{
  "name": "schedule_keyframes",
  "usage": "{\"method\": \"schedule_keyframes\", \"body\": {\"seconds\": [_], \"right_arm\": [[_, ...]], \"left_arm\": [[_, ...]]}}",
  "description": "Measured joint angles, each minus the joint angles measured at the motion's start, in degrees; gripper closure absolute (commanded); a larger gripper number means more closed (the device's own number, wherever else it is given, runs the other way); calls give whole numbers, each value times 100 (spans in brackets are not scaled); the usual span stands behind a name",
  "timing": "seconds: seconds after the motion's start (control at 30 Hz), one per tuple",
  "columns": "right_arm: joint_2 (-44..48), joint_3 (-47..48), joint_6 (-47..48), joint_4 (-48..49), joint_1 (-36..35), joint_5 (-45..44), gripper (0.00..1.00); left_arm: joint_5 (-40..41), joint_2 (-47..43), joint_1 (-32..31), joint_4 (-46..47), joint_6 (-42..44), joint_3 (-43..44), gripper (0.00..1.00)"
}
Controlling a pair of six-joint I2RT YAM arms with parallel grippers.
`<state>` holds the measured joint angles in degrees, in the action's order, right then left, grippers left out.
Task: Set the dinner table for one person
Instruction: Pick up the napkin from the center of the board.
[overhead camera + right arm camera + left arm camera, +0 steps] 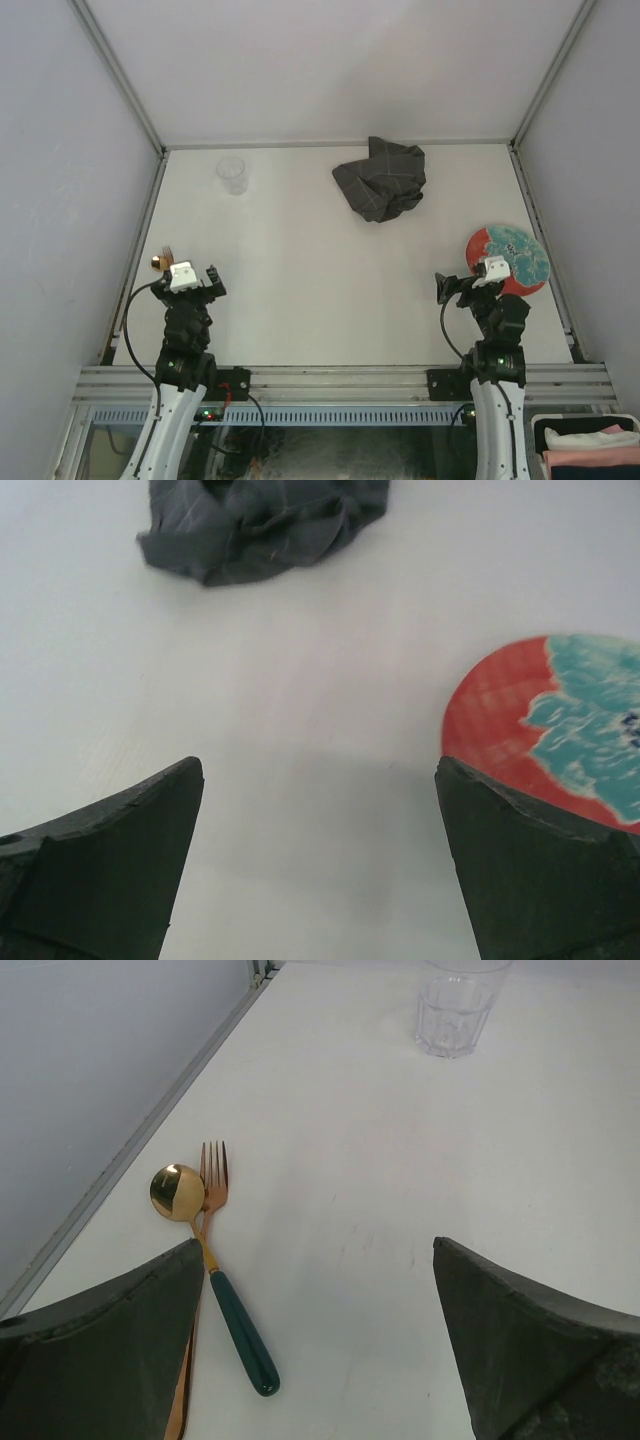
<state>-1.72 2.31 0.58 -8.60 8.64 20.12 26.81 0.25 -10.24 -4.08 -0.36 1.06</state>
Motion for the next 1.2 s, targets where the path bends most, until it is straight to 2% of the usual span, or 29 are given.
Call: {"method": "schedule_keyframes", "body": {"seconds": [0.17, 0.33, 0.5, 0.77, 0.9, 1.03, 1.2], "right_arm": [[-1172, 765, 256, -533, -17, 310, 0], [-2444, 1781, 455, -437, -109, 595, 0], [-3720, 2830, 758, -516, -986, 210, 0], [-7291, 6365, 1283, -1069, -2450, -549, 0], [-8599, 7466, 1895, -1410, -3001, -949, 0], [-10129, 9042, 2304, -2100, -3108, -1176, 0], [-12297, 11783, 2559, -3244, -2800, -1499, 0]], "left_arm": [[-4, 0, 0, 0, 9, 0, 0], [-17, 0, 0, 0, 7, 0, 0], [-22, 0, -2, 2, 7, 0, 0], [-24, 0, -2, 0, 7, 0, 0], [-24, 0, 0, 0, 4, 0, 0], [-24, 0, 0, 0, 4, 0, 0], [-28, 0, -2, 0, 4, 0, 0]]}}
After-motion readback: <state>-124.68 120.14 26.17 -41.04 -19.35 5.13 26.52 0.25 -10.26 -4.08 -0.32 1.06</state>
